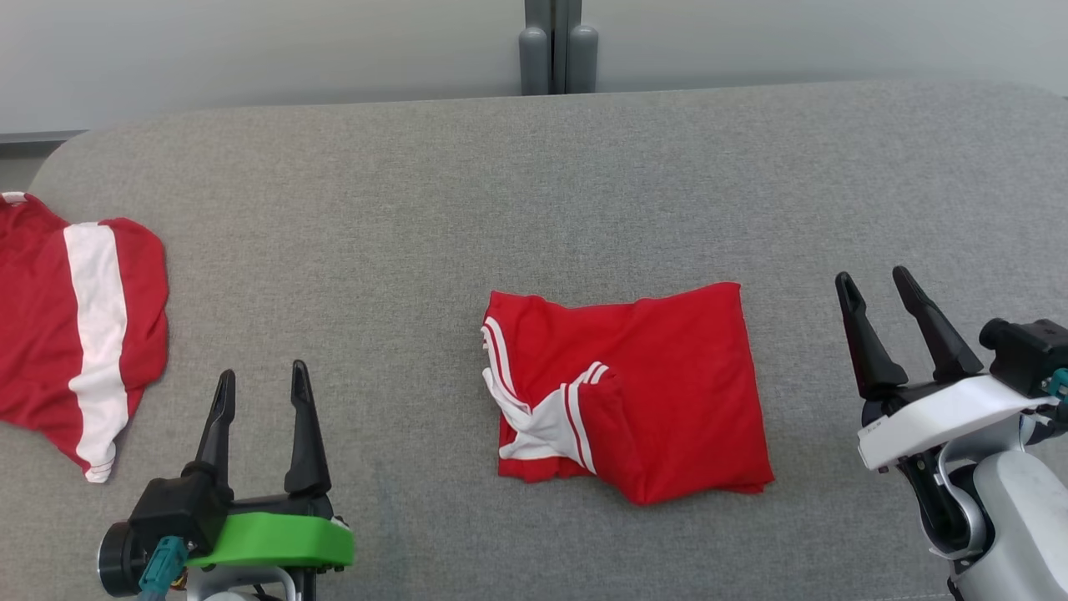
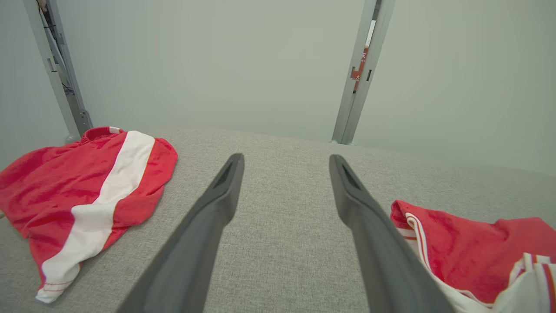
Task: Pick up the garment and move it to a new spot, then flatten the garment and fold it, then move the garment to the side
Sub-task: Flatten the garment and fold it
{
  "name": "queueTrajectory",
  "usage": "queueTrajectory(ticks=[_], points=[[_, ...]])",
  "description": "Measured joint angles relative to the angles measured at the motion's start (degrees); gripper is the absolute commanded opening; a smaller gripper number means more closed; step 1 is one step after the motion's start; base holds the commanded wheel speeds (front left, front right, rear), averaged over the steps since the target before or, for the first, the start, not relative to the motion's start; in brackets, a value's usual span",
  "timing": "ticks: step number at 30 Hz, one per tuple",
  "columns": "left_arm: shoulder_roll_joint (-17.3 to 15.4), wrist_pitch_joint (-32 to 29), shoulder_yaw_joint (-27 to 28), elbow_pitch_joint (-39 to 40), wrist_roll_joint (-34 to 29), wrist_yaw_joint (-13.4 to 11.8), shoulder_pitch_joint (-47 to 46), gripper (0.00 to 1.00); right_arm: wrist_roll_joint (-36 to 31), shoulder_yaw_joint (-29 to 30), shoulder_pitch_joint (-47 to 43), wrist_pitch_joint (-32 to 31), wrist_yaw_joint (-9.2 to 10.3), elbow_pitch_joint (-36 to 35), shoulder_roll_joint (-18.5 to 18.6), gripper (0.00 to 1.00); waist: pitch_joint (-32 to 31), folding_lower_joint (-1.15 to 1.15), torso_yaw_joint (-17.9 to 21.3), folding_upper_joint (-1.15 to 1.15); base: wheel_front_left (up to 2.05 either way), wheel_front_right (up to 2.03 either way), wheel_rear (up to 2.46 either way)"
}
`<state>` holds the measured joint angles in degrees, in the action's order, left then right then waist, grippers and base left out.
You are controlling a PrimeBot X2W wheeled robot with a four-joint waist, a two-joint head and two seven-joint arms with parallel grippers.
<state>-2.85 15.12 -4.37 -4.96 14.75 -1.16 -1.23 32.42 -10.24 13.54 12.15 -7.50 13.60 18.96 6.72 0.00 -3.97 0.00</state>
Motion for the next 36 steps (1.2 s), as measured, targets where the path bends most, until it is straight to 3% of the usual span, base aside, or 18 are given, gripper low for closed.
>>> queueTrajectory(ticks=[5,6,7,8,25,36], points=[[0.0,0.0,0.09,-0.01,-0.25,0.16,0.0,1.0,-0.76,0.57,-1.57,0.15,0.0,-0.11,-0.26,1.0,0.09,0.0,0.2,0.0,0.0,0.0,0.0],[0.0,0.0,0.07,-0.04,-0.3,0.19,-0.01,1.0,-0.76,0.49,-1.57,0.13,0.0,-0.03,-0.35,0.46,0.12,0.0,0.15,0.0,0.0,0.0,0.0],[0.0,0.0,0.05,-0.1,-0.43,0.23,-0.01,1.0,-0.76,0.08,-1.56,0.01,0.0,0.14,-0.38,0.16,0.14,0.0,0.08,0.0,0.0,0.0,0.0],[0.0,0.0,0.04,-0.13,-0.47,0.4,-0.02,1.0,-0.76,-0.35,-1.54,-0.03,0.0,0.34,-0.43,0.0,0.16,0.0,-0.01,0.0,0.0,0.0,0.0],[0.0,0.0,-1.8,-0.7,0.14,0.57,-0.87,1.0,1.47,-17.09,4.99,0.37,0.0,16.35,-3.75,0.0,1.3,0.0,-4.49,0.0,0.0,0.0,0.0],[0.0,0.0,-2.14,-0.56,0.37,0.12,-0.91,1.0,3.43,-28.8,7.58,2.58,0.0,22.46,-10.33,0.0,2.36,0.0,-6.16,0.0,0.0,0.0,0.0]])
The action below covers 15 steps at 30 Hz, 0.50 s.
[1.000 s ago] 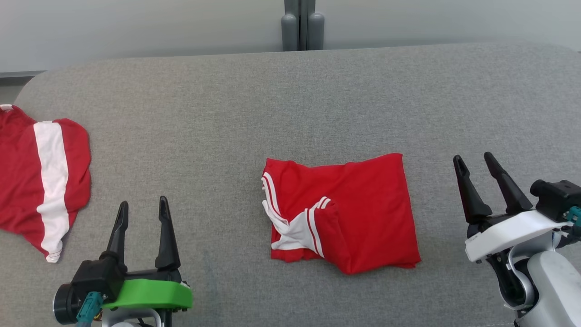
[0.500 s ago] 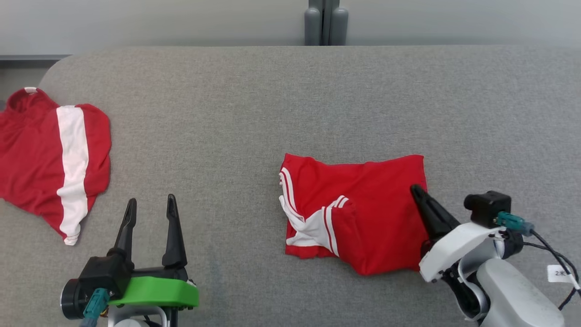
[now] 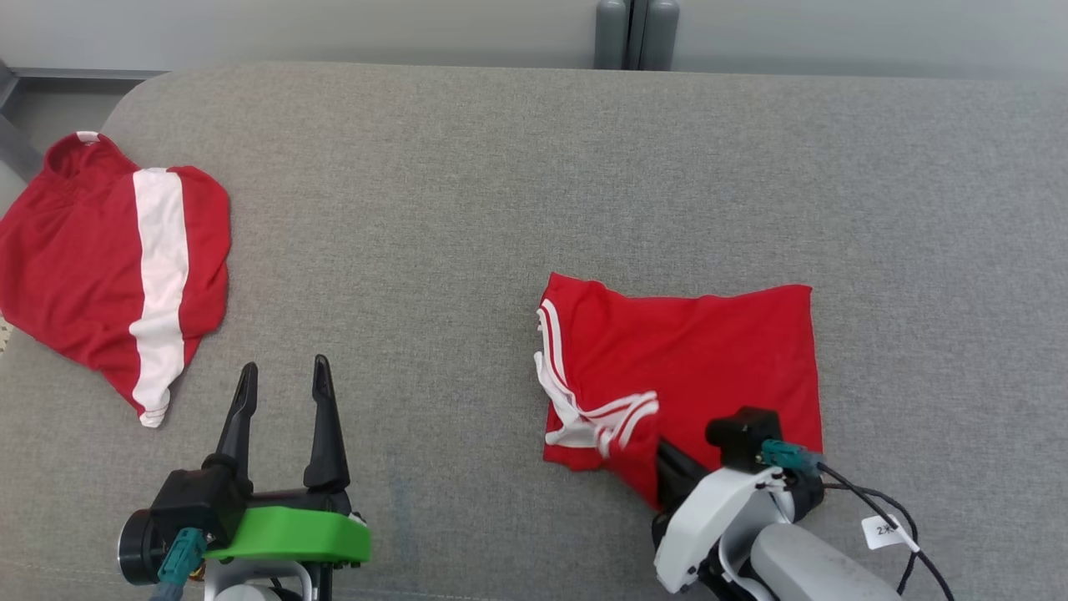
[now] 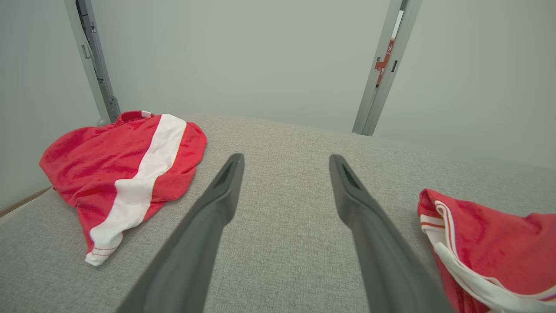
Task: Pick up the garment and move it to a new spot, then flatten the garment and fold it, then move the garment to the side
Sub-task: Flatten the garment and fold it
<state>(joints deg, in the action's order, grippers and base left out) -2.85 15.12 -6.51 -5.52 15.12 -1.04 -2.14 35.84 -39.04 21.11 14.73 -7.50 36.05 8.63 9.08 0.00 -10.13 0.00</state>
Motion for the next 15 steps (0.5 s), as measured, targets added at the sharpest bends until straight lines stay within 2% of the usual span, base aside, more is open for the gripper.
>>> queueTrajectory(ticks=[4,8,11,15], points=[[0.0,0.0,-0.31,0.09,0.24,-0.23,-0.12,1.0,0.8,-3.79,0.42,0.26,0.0,0.51,-1.33,0.0,0.24,0.0,0.2,0.0,0.0,0.0,0.0],[0.0,0.0,-0.42,0.08,0.26,-0.49,-0.59,1.0,0.9,-4.89,0.85,0.27,0.0,-0.62,-1.54,0.0,0.34,0.0,0.7,0.0,0.0,0.0,0.0],[0.0,0.0,-0.16,0.0,0.29,-0.53,-0.6,1.0,0.07,-2.83,1.35,0.27,0.0,-3.03,-0.7,0.0,0.21,0.0,1.34,0.0,0.0,0.0,0.0],[0.0,0.0,0.55,-0.08,-0.12,-0.47,-0.57,1.0,-2.44,3.56,1.39,0.33,0.0,-7.36,2.04,0.0,-0.26,0.0,2.52,0.0,0.0,0.0,0.0]])
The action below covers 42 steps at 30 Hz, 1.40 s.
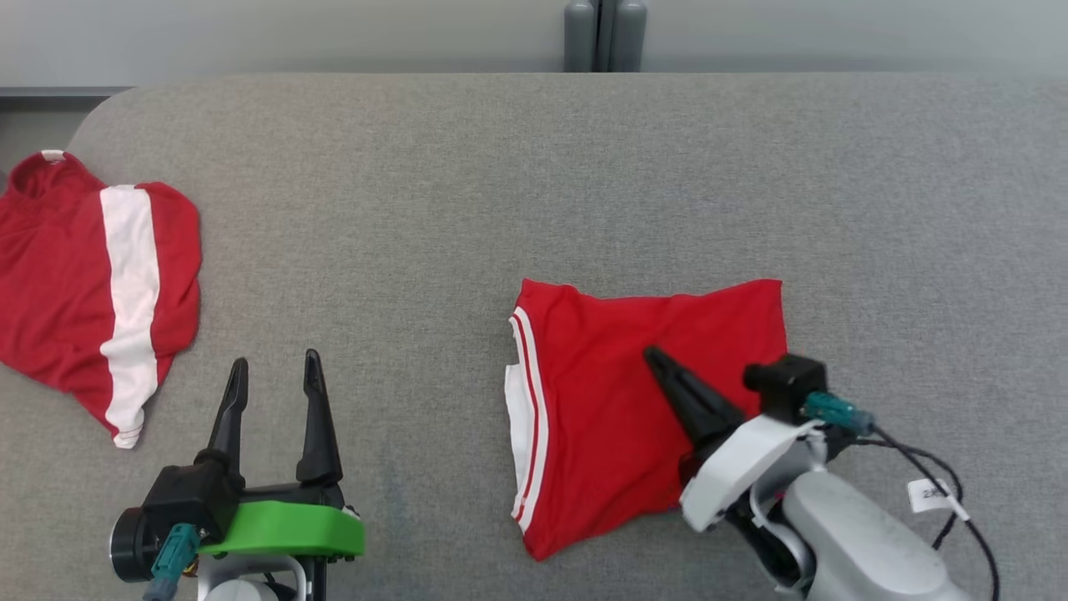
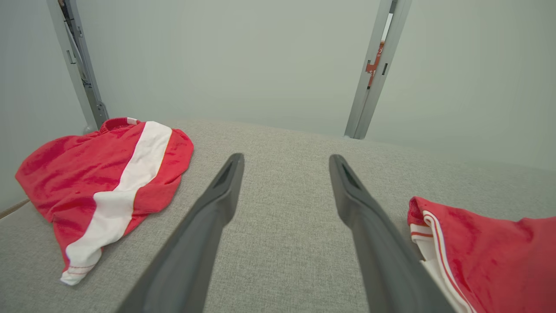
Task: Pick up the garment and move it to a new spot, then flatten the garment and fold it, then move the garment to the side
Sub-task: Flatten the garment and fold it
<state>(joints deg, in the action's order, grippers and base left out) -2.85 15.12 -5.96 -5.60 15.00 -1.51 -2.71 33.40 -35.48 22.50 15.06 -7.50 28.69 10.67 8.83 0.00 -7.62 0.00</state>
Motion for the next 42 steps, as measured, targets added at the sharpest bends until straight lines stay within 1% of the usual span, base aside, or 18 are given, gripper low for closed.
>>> queueTrajectory(ticks=[4,5,6,8,9,10,14,19,21,25,34,38,42], points=[[0.0,0.0,0.82,-0.08,-0.51,0.1,0.1,1.0,-3.08,8.04,-1.76,0.0,0.0,-4.5,2.6,0.0,-0.59,0.0,1.41,0.0,0.0,0.0,0.0],[0.0,0.01,1.02,-0.09,-0.54,0.27,0.15,1.0,-3.89,10.16,-2.56,0.0,0.0,-5.79,3.24,0.05,-0.77,0.0,1.83,0.0,0.0,0.0,0.0],[0.01,0.0,1.3,-0.09,-0.73,0.34,0.19,1.0,-4.79,12.45,-3.44,0.0,0.0,-7.04,3.83,0.22,-0.96,0.0,2.28,0.0,0.0,0.0,0.0],[0.01,0.0,1.76,-0.14,-0.96,0.48,0.3,1.0,-6.32,15.84,-4.97,0.0,0.0,-9.02,4.66,0.47,-1.3,0.0,3.09,0.0,0.0,0.0,0.0],[0.01,0.01,1.94,-0.23,-0.99,0.51,0.32,1.0,-7.09,17.52,-5.92,0.0,0.0,-9.96,4.86,0.76,-1.5,0.0,3.53,0.0,0.0,0.0,0.0],[0.01,0.0,2.15,-0.31,-1.07,0.54,0.34,1.0,-7.75,19.33,-6.85,0.0,0.0,-10.87,5.0,1.0,-1.7,0.0,3.97,0.0,0.0,0.0,0.0],[0.01,0.0,2.74,-0.47,-1.45,0.86,0.44,1.0,-9.79,24.03,-10.03,0.0,0.0,-14.08,5.33,1.0,-2.5,0.0,5.64,0.0,0.0,0.0,0.0],[0.02,0.0,3.69,-0.81,-1.72,1.12,0.49,1.0,-11.27,27.91,-13.53,0.0,0.0,-17.46,5.16,1.0,-3.44,0.0,7.27,0.0,0.0,0.0,0.0],[0.02,0.0,4.11,-0.91,-1.87,1.43,0.6,1.0,-11.96,29.29,-15.93,0.0,0.0,-19.3,4.57,1.0,-4.15,0.0,7.73,0.0,0.0,0.0,0.0],[0.02,0.0,4.65,-0.79,-2.02,1.1,1.53,1.0,-12.66,31.23,-19.51,0.0,0.0,-21.64,3.49,1.0,-5.23,0.0,7.91,0.0,0.0,0.0,0.0],[0.02,0.0,6.78,-0.19,-3.16,0.54,4.26,1.0,-14.28,33.18,-24.64,0.0,0.0,-24.21,0.99,1.0,-7.71,0.0,7.5,0.0,0.0,0.0,0.0],[-0.15,0.0,7.76,-0.1,-5.45,0.76,5.34,1.0,-15.24,33.23,-25.54,0.0,0.0,-24.27,0.46,1.0,-8.68,0.0,7.15,0.0,0.0,0.0,0.0],[-0.34,0.0,8.94,0.07,-5.83,1.56,5.99,1.0,-15.45,33.23,-26.06,0.0,0.0,-24.1,0.01,1.0,-9.18,0.0,6.55,0.0,0.0,0.0,0.0]])
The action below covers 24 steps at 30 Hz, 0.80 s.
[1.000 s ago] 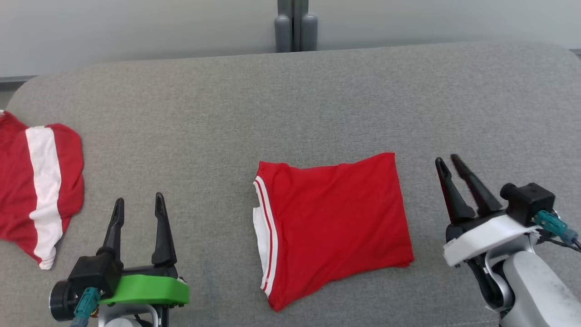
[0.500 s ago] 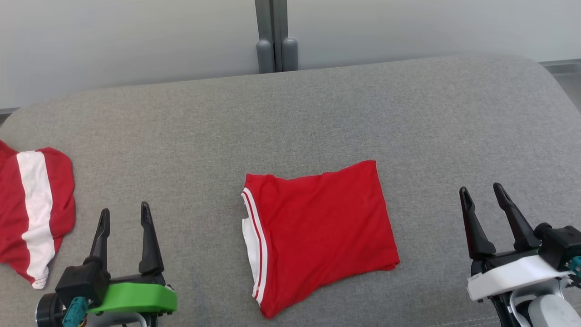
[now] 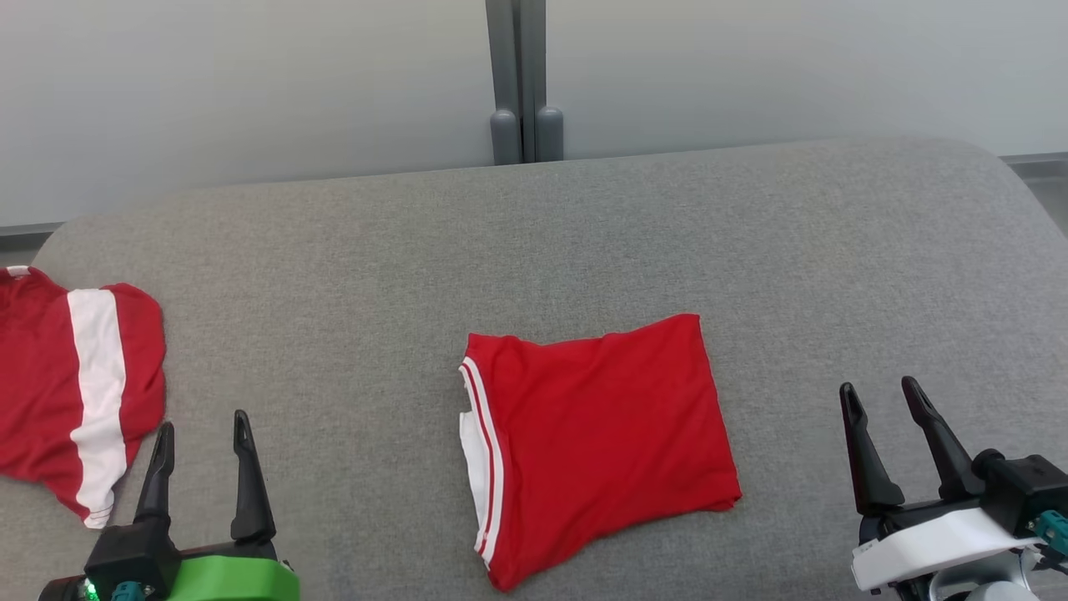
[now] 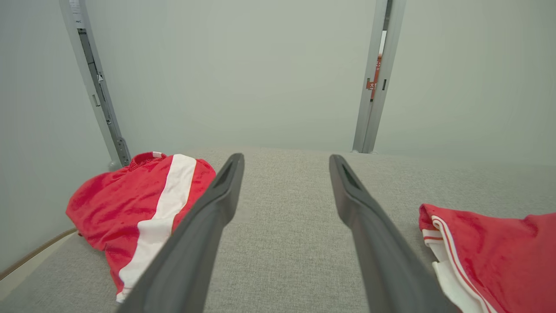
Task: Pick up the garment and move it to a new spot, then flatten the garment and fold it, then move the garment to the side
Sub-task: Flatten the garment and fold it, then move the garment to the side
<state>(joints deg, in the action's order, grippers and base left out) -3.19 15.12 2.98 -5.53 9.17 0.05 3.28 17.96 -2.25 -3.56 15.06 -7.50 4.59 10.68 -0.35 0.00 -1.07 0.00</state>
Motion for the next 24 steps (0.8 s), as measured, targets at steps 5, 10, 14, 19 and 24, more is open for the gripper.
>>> queueTrajectory(ticks=[5,10,14,19,24], points=[[-0.38,0.0,0.09,0.25,-0.8,1.54,1.13,1.0,0.0,-0.73,-0.87,-0.09,0.0,0.45,-0.1,1.0,-0.49,0.0,-0.71,0.0,0.0,0.0,0.0],[-0.62,0.0,-0.84,-0.46,-1.15,3.05,1.23,1.0,-0.47,-1.25,-1.1,-0.94,0.0,0.4,-0.15,1.0,-0.67,0.0,-1.29,0.0,0.0,0.0,0.0],[-0.99,0.0,-1.32,-1.12,-1.81,3.28,1.24,1.0,-0.69,-1.26,-1.42,-1.46,0.0,0.26,-0.51,1.0,-0.71,0.0,-1.49,0.0,0.0,0.0,0.0],[-1.13,0.0,-1.71,-2.07,-2.48,3.21,1.24,1.0,-1.14,-1.45,-1.67,-2.09,0.0,0.07,-0.63,1.0,-0.75,0.0,-1.5,0.0,0.0,0.0,0.0],[-1.22,0.0,-2.1,-3.52,-2.52,3.2,1.18,1.0,-1.49,-1.56,-1.69,-2.89,0.0,0.03,-0.62,1.0,-0.8,0.0,-1.53,0.0,0.0,0.0,0.0]])
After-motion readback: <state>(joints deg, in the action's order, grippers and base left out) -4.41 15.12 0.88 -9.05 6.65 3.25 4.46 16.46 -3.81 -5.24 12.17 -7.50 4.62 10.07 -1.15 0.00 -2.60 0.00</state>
